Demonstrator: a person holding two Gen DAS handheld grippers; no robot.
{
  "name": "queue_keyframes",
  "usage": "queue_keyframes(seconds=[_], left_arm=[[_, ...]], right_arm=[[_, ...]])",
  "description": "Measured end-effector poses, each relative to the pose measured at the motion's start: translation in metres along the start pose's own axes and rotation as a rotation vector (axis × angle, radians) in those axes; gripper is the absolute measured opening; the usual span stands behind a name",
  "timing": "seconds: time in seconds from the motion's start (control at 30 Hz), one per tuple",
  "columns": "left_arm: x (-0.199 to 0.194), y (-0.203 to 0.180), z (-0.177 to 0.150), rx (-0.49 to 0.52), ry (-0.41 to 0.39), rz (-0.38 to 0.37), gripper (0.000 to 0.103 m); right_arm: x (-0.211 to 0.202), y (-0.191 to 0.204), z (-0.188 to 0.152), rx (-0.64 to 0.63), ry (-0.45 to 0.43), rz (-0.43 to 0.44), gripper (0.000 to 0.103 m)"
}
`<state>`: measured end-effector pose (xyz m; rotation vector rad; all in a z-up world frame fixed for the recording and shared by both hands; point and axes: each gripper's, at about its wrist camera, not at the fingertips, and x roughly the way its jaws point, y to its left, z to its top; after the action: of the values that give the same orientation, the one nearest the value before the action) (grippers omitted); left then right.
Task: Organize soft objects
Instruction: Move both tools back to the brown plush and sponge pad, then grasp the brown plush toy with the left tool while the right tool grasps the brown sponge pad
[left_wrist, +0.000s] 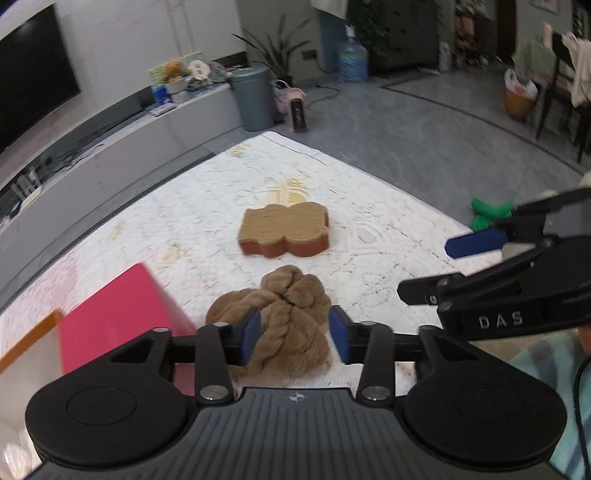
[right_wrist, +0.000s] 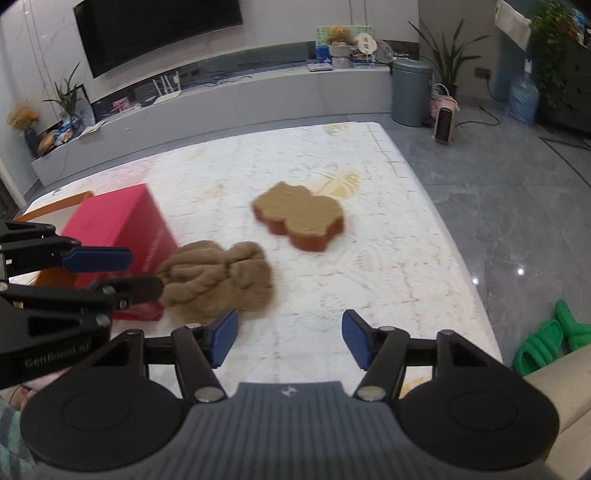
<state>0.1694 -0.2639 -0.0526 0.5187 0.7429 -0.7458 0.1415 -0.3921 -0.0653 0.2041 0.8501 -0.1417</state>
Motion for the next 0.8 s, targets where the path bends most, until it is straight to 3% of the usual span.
queue_keyframes(seconds=[0.37,0.57,0.7,0.8], left_arm=[[0.069,0.001,0.015,0.200,0.183,-0.017,0.081],[0.102,0.005,0.017,0.257,0.307,0.003,0.082],[0.116,0.010,0.016,0.284,0.424,-0.031,0.086],[0.123,0.014,0.015,0.273,0.450,-0.020,0.086]], right_arm=[[0.047,-0.020,0.013,-0.053,0.069,0.004,0.062],[0.063,-0.019,0.018,-0.069,0.097,0.019,0.063],[0.073,-0.019,0.020,-0.074,0.110,0.022,0.063],[0.080,-0.020,0.021,-0.071,0.120,0.025,0.063]])
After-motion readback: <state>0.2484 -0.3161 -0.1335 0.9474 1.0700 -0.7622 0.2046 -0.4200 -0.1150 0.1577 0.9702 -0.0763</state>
